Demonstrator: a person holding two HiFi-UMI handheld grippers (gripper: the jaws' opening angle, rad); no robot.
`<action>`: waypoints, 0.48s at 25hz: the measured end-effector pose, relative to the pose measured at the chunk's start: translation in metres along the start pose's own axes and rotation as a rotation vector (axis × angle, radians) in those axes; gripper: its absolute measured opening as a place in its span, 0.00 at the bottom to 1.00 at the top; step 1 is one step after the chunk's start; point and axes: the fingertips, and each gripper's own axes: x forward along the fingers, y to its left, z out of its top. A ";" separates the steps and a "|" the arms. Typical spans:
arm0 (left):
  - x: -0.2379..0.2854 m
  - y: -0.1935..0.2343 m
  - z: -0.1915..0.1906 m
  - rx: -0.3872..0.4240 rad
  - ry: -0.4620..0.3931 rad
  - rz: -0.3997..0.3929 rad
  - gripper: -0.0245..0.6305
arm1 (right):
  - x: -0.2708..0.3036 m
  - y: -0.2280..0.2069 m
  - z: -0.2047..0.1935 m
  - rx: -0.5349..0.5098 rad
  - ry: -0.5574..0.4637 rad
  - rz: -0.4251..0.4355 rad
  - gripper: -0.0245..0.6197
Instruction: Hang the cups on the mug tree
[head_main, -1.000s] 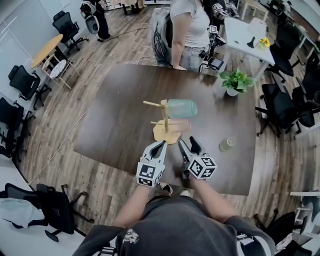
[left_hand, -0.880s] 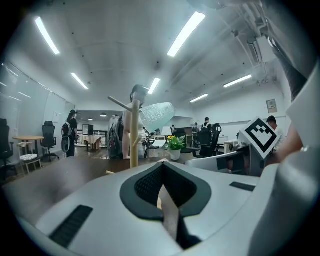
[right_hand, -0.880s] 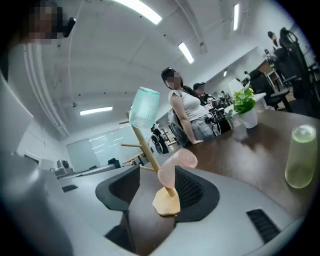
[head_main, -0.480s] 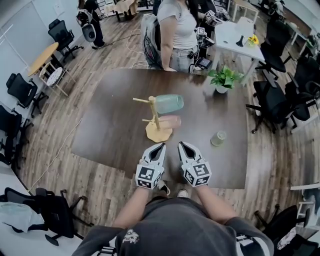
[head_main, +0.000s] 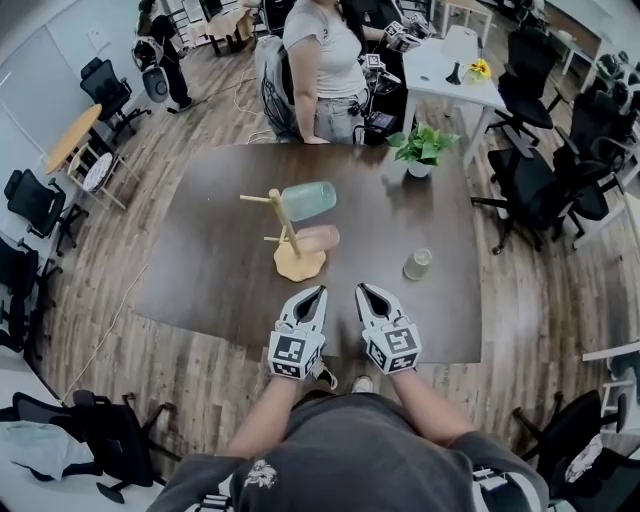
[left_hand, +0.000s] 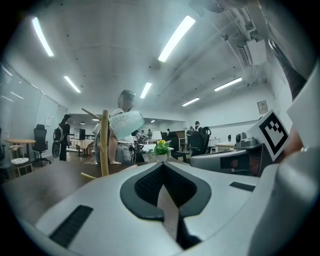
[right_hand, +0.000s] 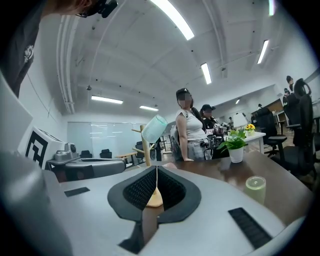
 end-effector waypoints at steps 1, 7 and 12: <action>0.001 -0.004 0.000 0.001 0.000 -0.006 0.04 | -0.003 -0.003 0.001 -0.001 -0.004 -0.007 0.08; 0.013 -0.030 0.004 0.004 -0.003 -0.035 0.04 | -0.027 -0.024 0.004 -0.008 -0.018 -0.041 0.08; 0.023 -0.047 0.005 0.007 -0.003 -0.055 0.04 | -0.044 -0.041 0.004 -0.023 -0.023 -0.080 0.08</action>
